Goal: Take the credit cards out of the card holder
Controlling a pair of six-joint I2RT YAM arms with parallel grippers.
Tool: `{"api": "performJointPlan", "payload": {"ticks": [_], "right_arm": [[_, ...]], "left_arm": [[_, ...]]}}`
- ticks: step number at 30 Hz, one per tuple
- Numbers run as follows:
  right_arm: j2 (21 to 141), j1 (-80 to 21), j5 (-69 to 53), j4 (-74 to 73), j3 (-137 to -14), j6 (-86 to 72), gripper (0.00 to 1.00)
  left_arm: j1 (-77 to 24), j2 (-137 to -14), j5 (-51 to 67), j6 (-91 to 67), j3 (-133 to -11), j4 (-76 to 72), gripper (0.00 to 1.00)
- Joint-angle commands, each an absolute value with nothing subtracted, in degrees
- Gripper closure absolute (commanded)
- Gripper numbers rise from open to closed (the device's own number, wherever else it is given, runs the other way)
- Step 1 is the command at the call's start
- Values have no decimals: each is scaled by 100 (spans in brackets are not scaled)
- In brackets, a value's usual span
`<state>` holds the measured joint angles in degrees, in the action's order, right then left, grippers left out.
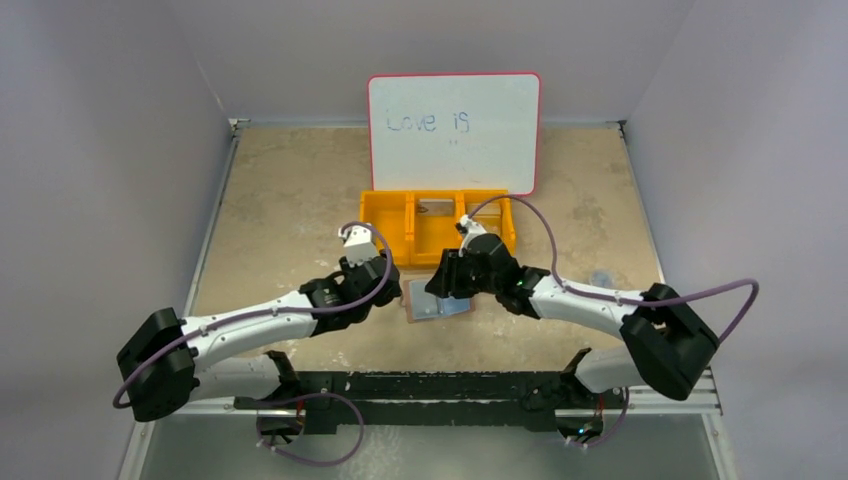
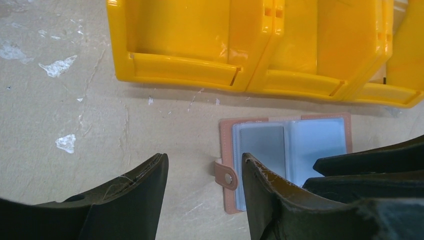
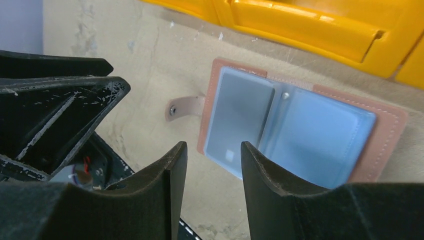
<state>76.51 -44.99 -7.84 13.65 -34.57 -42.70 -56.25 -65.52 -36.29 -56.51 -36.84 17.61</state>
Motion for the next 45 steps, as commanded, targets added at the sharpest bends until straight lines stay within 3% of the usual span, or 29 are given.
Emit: {"api": "performJointPlan", "payload": {"ticks": [1,6,16,21,24,28,36,45], "right_arm": [[7864,-4828,-198,1058,-3878,-4160,53],[7953,-5119,415,434,-4072,-4007,53],[7702,-5189,332,690,-3653,-4139,53],[7750,-5197,181,815,-3674,-4041,53],[7911,-5336,312,795,-3805,-3898,53],[8163,-5706,942,408,-4112,-3791,41],[8963,-6400,2296,-537,-4850,-3922,31],[9377,-6460,2643,-585,-4796,-4165,36]], "left_arm": [[-5589,-6870,-3440,-5635,-3781,1519,46],[-5588,-7170,-3218,-5769,-3664,1254,46],[-5589,-7618,-2839,-5904,-3526,656,44],[-5590,-7743,-3067,-6076,-3535,956,65],[-5589,-7770,-3138,-6051,-3512,1010,84],[-5590,-7805,-3144,-6046,-3421,987,100],[-5589,-7452,-3240,-6244,-3075,908,100],[-5589,-7198,-3327,-6355,-2860,828,100]]}}
